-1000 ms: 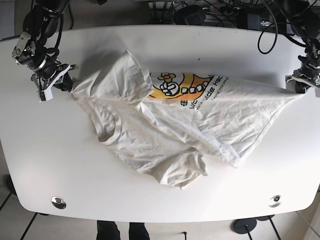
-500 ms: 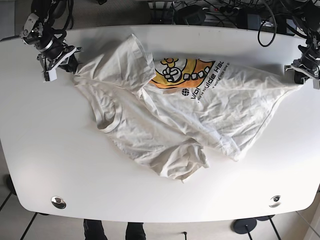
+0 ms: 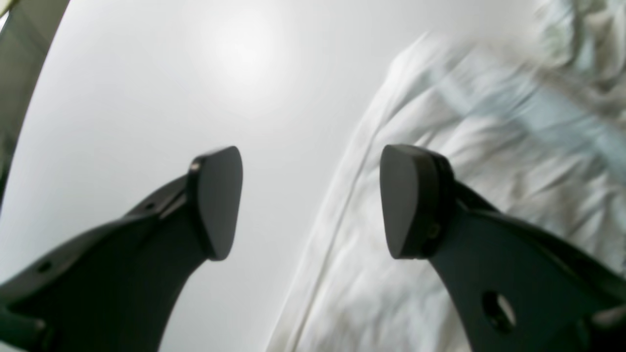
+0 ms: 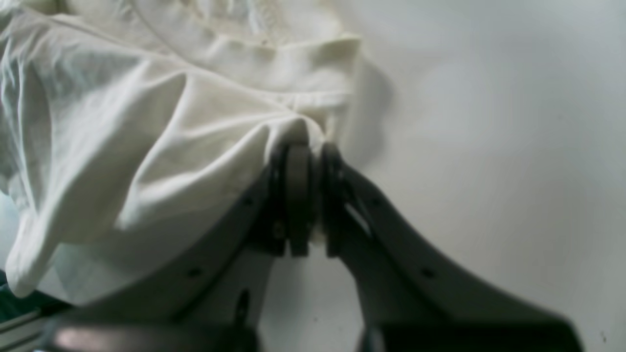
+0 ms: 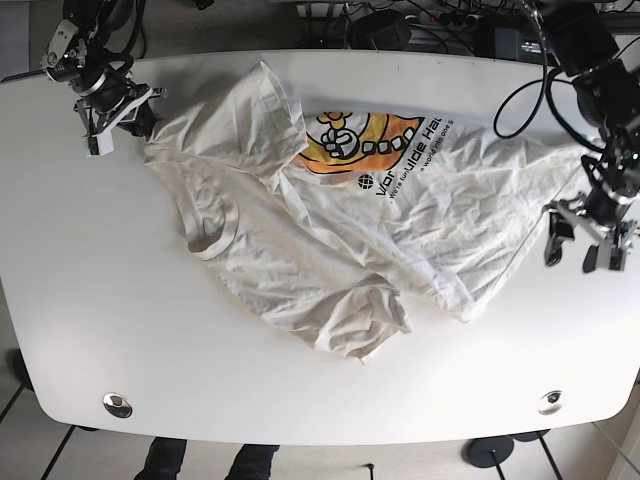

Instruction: Fold the T-shirt properly

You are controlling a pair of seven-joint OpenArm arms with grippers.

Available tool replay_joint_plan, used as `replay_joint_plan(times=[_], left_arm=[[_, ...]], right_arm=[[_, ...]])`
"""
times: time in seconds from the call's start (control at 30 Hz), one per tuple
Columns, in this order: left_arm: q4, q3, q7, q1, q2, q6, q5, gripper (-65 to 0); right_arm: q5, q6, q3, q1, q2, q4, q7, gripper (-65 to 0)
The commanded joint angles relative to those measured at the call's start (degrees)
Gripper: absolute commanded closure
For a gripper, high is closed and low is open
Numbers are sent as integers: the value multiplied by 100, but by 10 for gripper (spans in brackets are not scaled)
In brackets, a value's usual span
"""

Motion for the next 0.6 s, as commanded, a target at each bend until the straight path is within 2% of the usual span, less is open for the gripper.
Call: replay_joint_plan(times=[0.03,0.13,0.37,0.53,0.6], left_arm=[[-440,291,-65,-448,-100,17,165,-403],[-1767,906,-117,-1529,120,255,552,-403],[-4440,968,-961,-3120,507,351,1378,-407],[-5847,994,-1401,-3604,507,334,1449,-407],[-5891,1337,-1410,-3569,507,351,1449,-407]], right_arm=[[79,10,33,40,58,114,96,-21],[105,10,15,49,93,114,96,-21],[105,10,15,49,84,88,96,-21],[70,10,33,49,93,88,96,-21],[61,10,42,49,84,88,96,-21]])
